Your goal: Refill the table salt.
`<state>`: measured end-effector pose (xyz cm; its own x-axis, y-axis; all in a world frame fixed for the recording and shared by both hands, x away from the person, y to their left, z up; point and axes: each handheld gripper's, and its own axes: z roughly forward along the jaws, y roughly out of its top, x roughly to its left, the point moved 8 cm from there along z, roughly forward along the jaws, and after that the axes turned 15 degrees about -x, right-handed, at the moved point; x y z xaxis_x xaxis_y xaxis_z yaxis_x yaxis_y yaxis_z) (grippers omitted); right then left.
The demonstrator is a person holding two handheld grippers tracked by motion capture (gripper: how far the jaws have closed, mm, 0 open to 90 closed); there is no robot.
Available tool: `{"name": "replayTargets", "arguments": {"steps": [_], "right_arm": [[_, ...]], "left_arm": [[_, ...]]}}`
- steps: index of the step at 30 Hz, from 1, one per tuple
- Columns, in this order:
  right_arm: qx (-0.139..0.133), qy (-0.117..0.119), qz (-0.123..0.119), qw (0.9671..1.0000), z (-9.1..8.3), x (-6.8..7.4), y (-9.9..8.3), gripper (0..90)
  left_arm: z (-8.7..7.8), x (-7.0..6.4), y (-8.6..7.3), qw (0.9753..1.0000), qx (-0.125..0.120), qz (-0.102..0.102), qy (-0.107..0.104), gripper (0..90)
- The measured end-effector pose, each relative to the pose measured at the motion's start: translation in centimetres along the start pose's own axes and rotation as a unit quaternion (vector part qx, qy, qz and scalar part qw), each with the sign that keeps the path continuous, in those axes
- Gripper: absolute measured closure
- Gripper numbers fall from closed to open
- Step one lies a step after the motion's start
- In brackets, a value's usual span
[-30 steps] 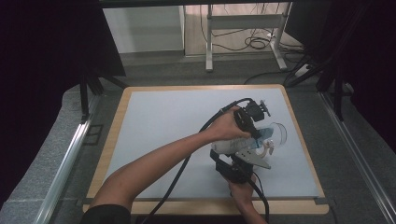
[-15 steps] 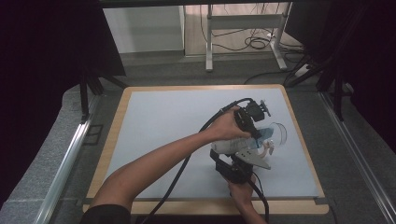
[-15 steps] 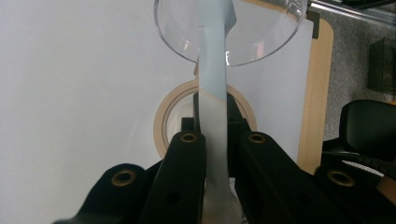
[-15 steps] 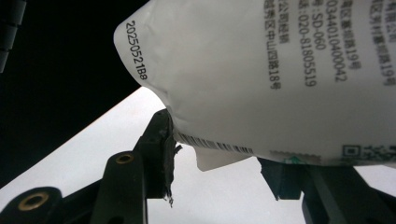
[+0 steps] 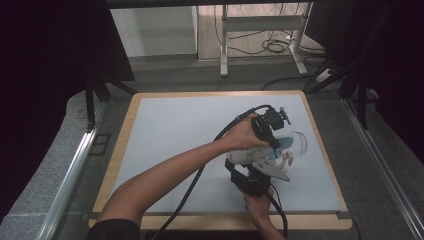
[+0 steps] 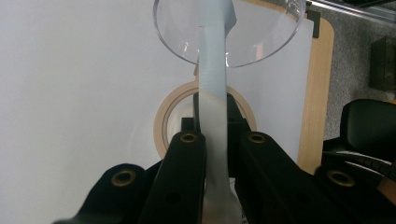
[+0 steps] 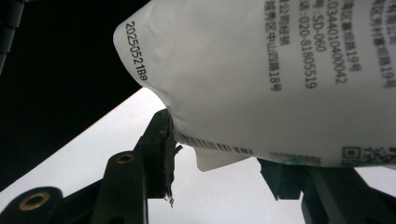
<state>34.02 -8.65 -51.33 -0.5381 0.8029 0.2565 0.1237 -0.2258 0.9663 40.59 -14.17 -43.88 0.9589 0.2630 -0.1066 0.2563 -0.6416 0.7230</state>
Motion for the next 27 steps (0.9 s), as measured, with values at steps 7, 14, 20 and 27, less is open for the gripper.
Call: {"name": "replayTargets", "arguments": {"steps": [7,14,20,27], "right_arm": [[-0.001,-0.001,0.003,1.0,0.15,-0.02,0.1,51.4],[-0.001,-0.001,0.003,1.0,0.11,0.0,0.1,51.5],[-0.001,0.0,0.003,1.0,0.13,0.01,0.07,51.5],[-0.001,0.0,0.006,1.0,0.13,0.06,0.05,51.6]], "left_arm": [[0.02,0.1,0.04,1.0,0.001,-0.001,0.002,90.0],[0.01,0.1,0.04,1.0,0.0,-0.001,0.001,90.0],[0.05,0.18,-0.04,1.0,0.003,-0.001,0.001,90.0],[0.12,0.17,-0.1,1.0,0.006,-0.001,0.001,90.0]]}}
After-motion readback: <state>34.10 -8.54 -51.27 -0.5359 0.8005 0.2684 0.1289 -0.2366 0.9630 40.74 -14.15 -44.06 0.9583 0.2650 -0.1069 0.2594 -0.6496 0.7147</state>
